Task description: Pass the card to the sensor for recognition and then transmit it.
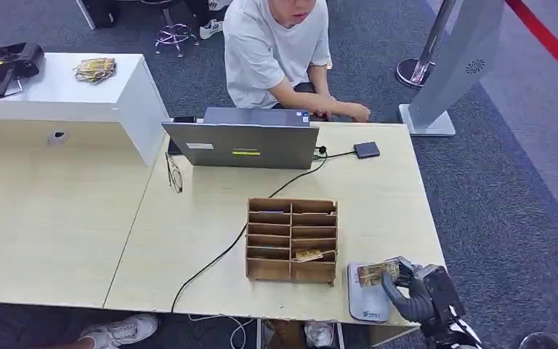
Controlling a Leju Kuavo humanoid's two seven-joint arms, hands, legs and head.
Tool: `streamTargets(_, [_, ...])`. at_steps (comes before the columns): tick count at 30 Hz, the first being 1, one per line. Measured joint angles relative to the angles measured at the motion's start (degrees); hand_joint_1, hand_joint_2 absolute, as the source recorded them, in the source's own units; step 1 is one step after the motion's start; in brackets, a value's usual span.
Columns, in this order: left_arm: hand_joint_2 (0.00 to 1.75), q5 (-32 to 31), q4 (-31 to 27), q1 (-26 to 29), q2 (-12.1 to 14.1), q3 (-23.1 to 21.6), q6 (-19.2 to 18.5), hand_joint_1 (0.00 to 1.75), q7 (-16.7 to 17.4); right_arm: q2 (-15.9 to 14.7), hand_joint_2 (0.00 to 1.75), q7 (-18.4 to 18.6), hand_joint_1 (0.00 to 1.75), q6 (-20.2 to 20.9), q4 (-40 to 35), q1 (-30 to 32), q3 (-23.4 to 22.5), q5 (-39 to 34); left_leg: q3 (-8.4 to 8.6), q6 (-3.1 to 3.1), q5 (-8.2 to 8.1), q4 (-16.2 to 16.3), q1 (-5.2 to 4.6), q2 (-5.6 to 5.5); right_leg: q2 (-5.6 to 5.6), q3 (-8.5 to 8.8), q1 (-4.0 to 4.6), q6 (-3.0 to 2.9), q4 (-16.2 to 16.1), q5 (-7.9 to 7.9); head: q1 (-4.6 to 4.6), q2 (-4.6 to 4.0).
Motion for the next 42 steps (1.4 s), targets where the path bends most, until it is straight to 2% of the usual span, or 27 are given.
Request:
streamTargets(9, [0.0, 0.0, 0.0, 0.0, -0.02, 0.09, 0.09, 0.0, 0.0, -3.3, 1.75, 2.77, 1.75, -0.65, -1.14, 1.07, -1.77, 6.46, 0.0, -0.02, -0.02, 0.0, 0.0, 0.01, 0.0, 0.0, 0.0, 0.0, 0.0, 0.0, -0.02, 0.0])
streamTargets(17, [0.0, 0.0, 0.0, 0.0, -0.02, 0.11, 0.09, 0.0, 0.0, -4.81, 1.75, 4.07, 1.75, -1.49, -1.95, 1.86, -1.83, 9.7, 0.0, -0.02, -0.02, 0.0, 0.01, 0.01, 0.0, 0.0, 0.01, 0.0, 0.0, 0.0, -0.04, 0.0])
streamTargets(42, [0.0, 0.02, 0.0, 0.0, -0.04, 0.13, 0.04, 0.0, -0.17, -5.53, 1.75, 2.01, 1.75, 0.09, -8.28, 3.32, 0.35, 9.37, 0.0, -0.02, -0.02, -0.01, 0.01, 0.01, 0.0, 0.0, 0.01, 0.0, 0.0, 0.0, 0.0, 0.0])
